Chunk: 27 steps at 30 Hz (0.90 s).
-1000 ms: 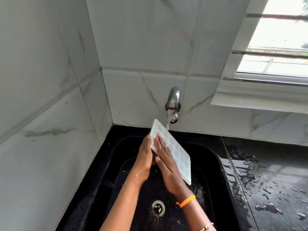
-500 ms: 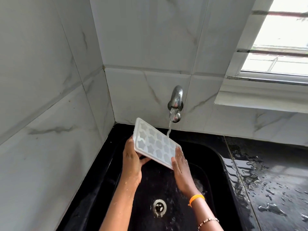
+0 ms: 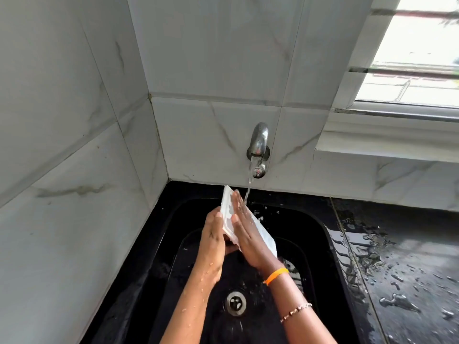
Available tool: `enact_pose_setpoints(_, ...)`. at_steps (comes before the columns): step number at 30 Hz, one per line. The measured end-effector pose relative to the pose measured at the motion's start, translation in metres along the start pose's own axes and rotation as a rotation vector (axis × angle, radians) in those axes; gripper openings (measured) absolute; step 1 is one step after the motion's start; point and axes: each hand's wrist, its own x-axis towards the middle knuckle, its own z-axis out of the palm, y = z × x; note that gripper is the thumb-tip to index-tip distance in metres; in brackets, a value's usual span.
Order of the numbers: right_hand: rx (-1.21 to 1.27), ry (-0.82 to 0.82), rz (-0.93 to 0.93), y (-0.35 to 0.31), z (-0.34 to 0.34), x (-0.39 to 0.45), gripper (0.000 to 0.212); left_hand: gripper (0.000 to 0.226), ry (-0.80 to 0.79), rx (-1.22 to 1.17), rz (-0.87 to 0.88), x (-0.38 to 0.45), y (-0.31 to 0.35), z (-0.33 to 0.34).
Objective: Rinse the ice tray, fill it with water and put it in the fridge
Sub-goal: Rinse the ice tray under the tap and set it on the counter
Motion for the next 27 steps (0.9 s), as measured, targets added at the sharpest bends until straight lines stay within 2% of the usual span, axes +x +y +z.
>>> enact_pose_setpoints(2,0.043,0.049,0.111,0.017,-0.006,-0.003,0.085,0.035,0.013,0.005,0.065,-0.003,0.003,-0.001)
enact_pose_setpoints(5,0.097,0.058,0.276,0.040,-0.009,-0.020,0.070,0.035,0.054,-0.010,0.113,0.001,0.012,-0.006)
enact_pose_setpoints(10,0.087,0.061,0.358,0.054,-0.008,-0.033,0.063,0.028,0.081,-0.007,0.058,0.005,0.015,-0.004)
enact_pose_setpoints(13,-0.072,0.065,0.184,0.032,-0.024,-0.017,0.039,0.024,0.043,0.062,0.010,0.004,0.009,0.005)
enact_pose_setpoints(15,-0.083,0.123,0.077,0.014,-0.038,0.001,0.023,0.027,0.028,0.133,0.005,0.002,0.005,0.009)
enact_pose_setpoints(17,-0.116,0.245,-0.020,-0.004,-0.053,0.022,0.023,0.030,0.021,0.160,-0.007,0.000,0.001,0.012)
enact_pose_setpoints(19,-0.262,0.386,-0.113,-0.014,-0.068,0.042,0.023,0.030,0.015,0.177,-0.029,-0.002,-0.004,0.013)
enact_pose_setpoints(21,-0.436,0.435,-0.174,-0.012,-0.080,0.060,0.031,0.029,0.007,0.165,-0.051,-0.002,-0.006,0.013)
enact_pose_setpoints(24,-0.662,0.361,-0.206,0.005,-0.088,0.084,0.056,0.030,-0.014,0.158,-0.077,-0.001,-0.006,0.014)
enact_pose_setpoints(27,-0.815,0.320,-0.250,0.021,-0.088,0.097,0.066,0.032,-0.014,0.140,-0.076,0.001,-0.004,0.014)
